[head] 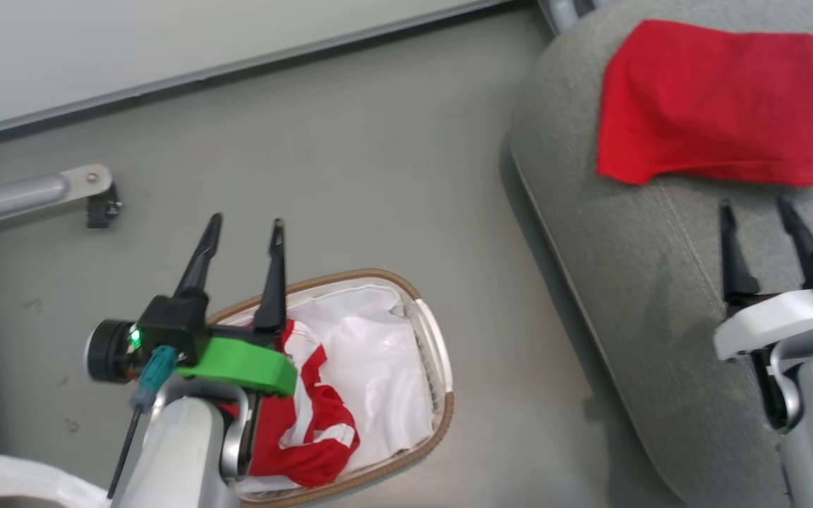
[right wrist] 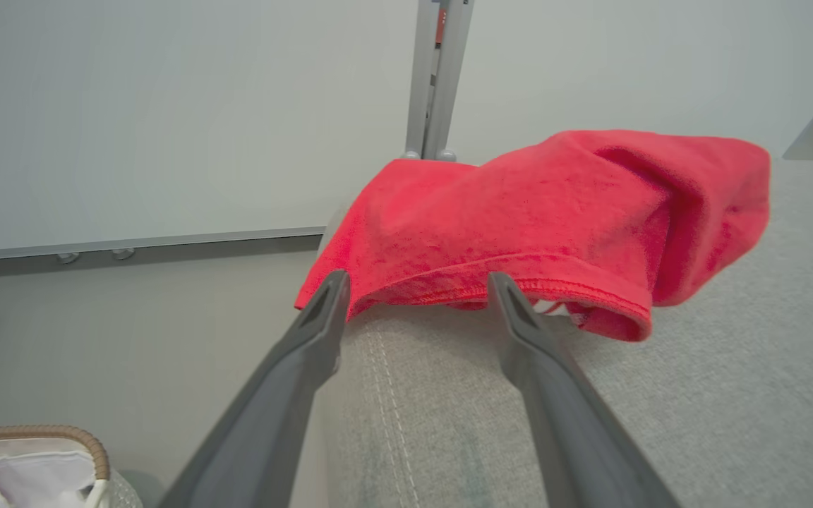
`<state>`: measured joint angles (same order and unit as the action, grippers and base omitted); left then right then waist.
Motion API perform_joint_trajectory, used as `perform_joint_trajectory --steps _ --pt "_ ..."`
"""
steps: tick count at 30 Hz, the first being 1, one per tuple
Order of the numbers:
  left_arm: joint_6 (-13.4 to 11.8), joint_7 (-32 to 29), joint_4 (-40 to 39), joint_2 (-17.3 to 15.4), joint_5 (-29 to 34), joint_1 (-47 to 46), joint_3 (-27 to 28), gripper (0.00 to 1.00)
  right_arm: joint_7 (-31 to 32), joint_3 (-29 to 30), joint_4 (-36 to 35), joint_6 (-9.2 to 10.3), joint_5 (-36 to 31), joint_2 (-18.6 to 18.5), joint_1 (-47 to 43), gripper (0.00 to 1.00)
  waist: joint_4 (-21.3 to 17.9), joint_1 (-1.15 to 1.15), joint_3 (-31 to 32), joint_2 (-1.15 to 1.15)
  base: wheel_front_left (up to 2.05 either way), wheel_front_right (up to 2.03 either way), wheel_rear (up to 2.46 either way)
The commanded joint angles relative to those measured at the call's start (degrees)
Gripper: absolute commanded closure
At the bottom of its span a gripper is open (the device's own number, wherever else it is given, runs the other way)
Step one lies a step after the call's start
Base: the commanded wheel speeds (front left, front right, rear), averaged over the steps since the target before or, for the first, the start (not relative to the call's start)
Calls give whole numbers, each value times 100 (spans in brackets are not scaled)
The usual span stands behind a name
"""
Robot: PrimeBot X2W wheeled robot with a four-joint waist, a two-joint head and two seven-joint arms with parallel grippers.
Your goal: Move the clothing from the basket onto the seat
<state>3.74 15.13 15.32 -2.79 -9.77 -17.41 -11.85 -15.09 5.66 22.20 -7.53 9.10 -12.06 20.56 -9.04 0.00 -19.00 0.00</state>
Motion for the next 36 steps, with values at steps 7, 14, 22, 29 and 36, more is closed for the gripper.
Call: perform_joint_trajectory --steps 7,14,22,29,36 --pt "-169 3 33 -23 112 461 485 0 -12 -347 -280 8 230 289 -172 0 801 0 590 0 0 0 0" --pt "-225 3 107 -20 14 766 754 0 -12 -528 -323 8 264 321 -323 0 1026 0 811 0 0 0 0" --pt "-211 3 228 -20 -131 1152 821 0 -12 -468 -180 8 305 410 -653 0 1071 0 1160 0 0 0 0" --pt "-188 3 302 -20 -168 1271 784 0 -12 -506 -132 8 315 394 -747 0 1006 0 1212 0 0 0 0" --pt "-141 3 561 -23 -257 1126 555 0 -12 -606 -191 8 336 392 -635 0 897 0 988 0 0 0 0"
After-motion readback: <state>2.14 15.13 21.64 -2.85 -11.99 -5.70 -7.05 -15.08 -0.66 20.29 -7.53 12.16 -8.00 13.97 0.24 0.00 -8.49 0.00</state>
